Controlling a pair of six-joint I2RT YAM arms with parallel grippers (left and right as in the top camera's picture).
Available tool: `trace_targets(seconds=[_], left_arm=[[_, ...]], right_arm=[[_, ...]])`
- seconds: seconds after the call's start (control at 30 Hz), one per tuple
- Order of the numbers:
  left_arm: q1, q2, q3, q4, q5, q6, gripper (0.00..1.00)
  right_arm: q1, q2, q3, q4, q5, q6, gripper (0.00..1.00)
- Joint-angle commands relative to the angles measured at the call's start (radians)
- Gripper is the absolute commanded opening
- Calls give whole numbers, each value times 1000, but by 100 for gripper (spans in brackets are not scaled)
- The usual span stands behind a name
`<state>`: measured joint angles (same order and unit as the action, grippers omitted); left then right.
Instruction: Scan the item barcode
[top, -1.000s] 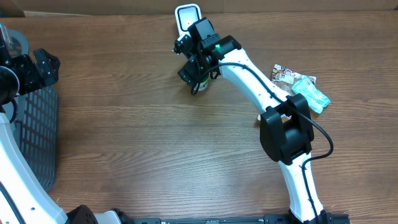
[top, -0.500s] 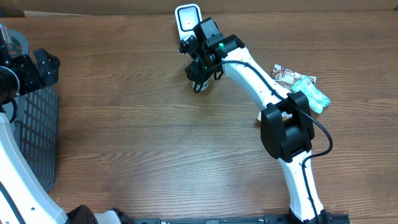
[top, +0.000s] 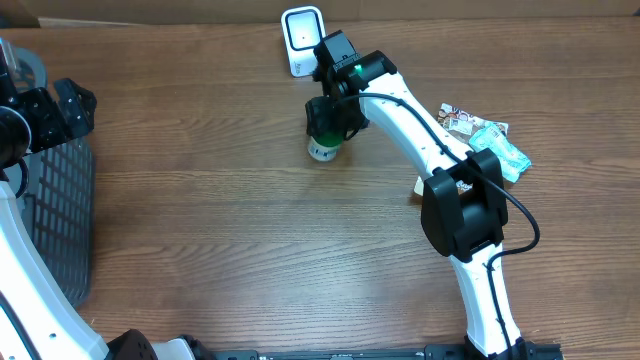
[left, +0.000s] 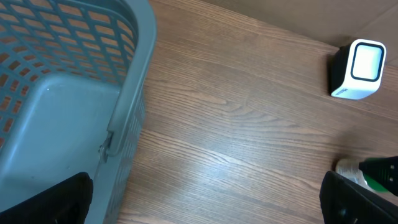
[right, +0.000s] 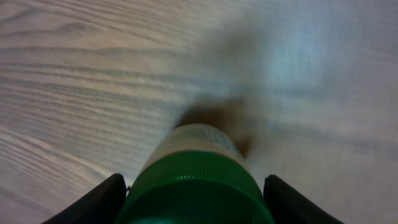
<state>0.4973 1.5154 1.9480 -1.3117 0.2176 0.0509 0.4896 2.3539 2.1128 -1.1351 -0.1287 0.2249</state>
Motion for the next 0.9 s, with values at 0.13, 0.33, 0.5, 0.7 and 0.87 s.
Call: trace_targets(seconds=[0.13, 0.33, 0.5, 0.7, 0.87], left_arm=[[-7, 1, 3, 3, 11, -13, 100], [-7, 1, 3, 3, 11, -13, 100], [-7, 1, 3, 3, 11, -13, 100], [-7, 1, 3, 3, 11, -13, 100], [-7, 1, 3, 3, 11, -13, 99]], right_arm=[[10, 21, -19, -117, -30, 281, 54], [26, 21, -19, -170, 19, 388, 71], [38, 16, -18, -188, 41, 461, 90], [51, -20, -17, -187, 51, 383, 100], [45, -69, -6, -188, 79, 112, 100]])
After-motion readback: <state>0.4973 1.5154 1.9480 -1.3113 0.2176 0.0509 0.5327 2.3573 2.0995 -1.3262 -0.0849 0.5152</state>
